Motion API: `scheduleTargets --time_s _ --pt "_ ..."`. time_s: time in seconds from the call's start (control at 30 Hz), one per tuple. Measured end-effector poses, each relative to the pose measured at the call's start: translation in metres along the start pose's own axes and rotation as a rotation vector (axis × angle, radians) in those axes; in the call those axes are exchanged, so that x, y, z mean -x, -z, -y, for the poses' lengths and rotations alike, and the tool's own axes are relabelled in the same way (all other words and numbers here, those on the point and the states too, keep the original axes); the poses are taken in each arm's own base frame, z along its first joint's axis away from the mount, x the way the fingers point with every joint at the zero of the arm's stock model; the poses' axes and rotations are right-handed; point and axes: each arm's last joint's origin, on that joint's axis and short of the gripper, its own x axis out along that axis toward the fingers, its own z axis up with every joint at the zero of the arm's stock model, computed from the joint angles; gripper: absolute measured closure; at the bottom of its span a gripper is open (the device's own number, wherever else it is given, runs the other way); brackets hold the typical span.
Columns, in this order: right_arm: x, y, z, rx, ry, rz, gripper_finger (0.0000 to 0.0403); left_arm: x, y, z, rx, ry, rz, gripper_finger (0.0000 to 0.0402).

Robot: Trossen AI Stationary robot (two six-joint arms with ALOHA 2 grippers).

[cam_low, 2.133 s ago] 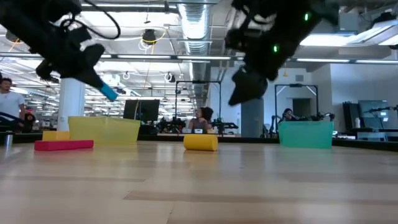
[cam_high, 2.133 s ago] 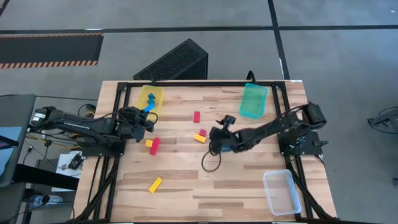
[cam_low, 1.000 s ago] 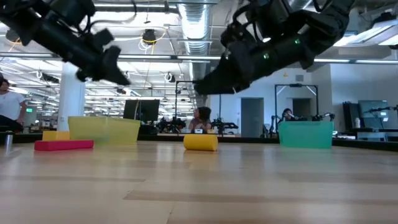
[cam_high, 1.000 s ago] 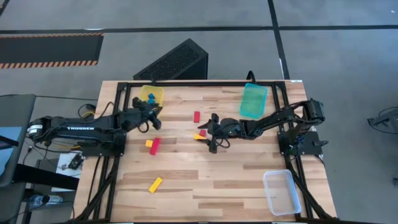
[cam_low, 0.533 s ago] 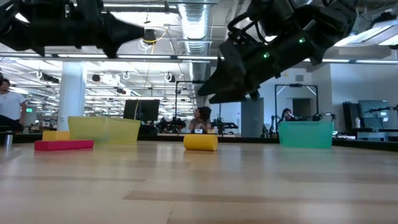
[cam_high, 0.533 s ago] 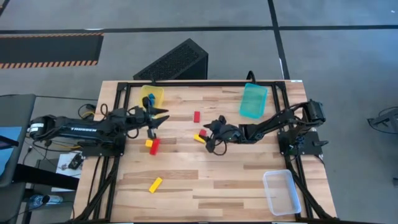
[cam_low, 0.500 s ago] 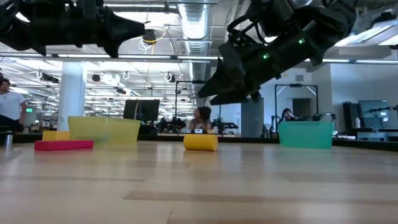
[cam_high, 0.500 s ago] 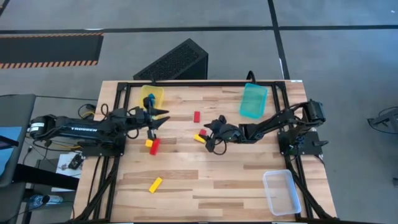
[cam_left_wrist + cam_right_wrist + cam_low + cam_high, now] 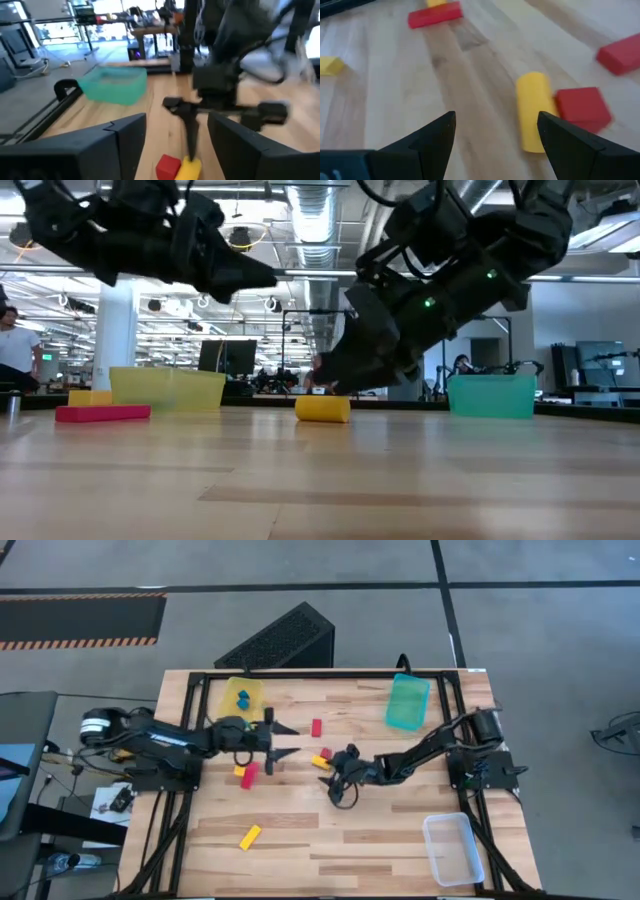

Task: Sort & place blocks by color
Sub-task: Put yellow cylindrical block into the light blue bin

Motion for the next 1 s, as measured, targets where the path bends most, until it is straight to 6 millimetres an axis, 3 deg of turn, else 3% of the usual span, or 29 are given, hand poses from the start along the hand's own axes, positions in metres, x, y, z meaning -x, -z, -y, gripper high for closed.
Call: scheduleTargets --time_s 0.27,0.5,1.0 --pt "0.005 0.013 -0.014 0.094 0.203 0.004 0.0101 -0.033 0.008 0.000 -0.067 0.061 -0.084 0.0188" --pt "0.005 0.013 -0.013 0.125 0.217 -0.005 0.0101 -0.049 0.019 0.001 -0.063 0.099 -0.188 0.0187" --pt "-0.005 0.006 0.009 0.148 0.155 -0.095 0.0101 -0.051 0.022 0.000 -0.056 0.050 -0.229 0.0187"
